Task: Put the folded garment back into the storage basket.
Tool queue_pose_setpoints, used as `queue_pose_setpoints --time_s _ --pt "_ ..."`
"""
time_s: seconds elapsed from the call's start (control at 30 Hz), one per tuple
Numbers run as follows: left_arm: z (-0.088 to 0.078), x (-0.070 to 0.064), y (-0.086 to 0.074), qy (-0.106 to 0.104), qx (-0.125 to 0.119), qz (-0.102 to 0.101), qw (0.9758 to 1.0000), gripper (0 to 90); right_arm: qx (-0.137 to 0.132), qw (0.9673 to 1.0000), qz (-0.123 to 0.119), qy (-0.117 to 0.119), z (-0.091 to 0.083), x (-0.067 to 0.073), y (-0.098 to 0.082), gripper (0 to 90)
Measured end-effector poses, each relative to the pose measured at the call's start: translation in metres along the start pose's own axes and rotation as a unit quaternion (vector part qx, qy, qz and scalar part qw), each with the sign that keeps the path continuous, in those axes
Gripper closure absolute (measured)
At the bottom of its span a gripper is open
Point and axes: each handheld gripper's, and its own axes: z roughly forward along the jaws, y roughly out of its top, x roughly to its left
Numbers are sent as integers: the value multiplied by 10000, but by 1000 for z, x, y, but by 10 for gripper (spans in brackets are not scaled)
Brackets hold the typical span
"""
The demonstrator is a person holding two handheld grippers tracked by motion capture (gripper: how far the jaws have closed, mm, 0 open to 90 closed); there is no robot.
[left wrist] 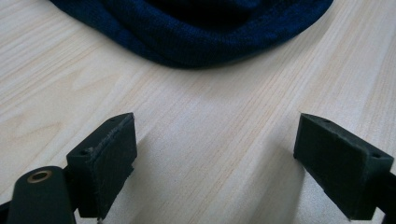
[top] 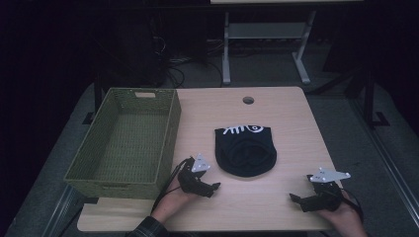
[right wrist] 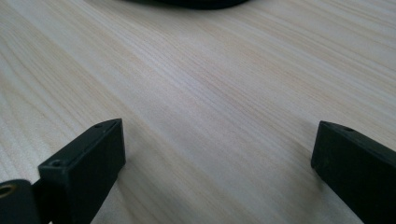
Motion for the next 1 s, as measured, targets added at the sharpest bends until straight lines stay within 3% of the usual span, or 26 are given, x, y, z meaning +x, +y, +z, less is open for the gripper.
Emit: queue_pose_setpoints --time_s 0.1,0.13,0.33,0.37,0.43,0.73,1.0 --pt "0 0 0 -2 0 -1 10000 122 -37 10000 -53 19 -1 0 0 86" --pt "0 0 0 -2 2 1 10000 122 -52 10000 -52 34 -4 0 1 174" --pt "0 0 0 5 -1 0 10000 122 -24 10000 -7 71 -6 -1 5 278" --pt "0 -1 0 4 -15 -22 10000 122 -83 9999 5 81 -8 -2 7 365" --pt "0 0 0 -5 -20 -17 10000 121 -190 9998 -36 97 -11 -4 11 436" --pt "0 0 0 -19 -20 -3 10000 120 -270 9995 -122 61 -11 -6 28 679" --pt "1 0 0 -26 -25 0 10000 121 -346 9987 -8 384 -10 -15 38 838"
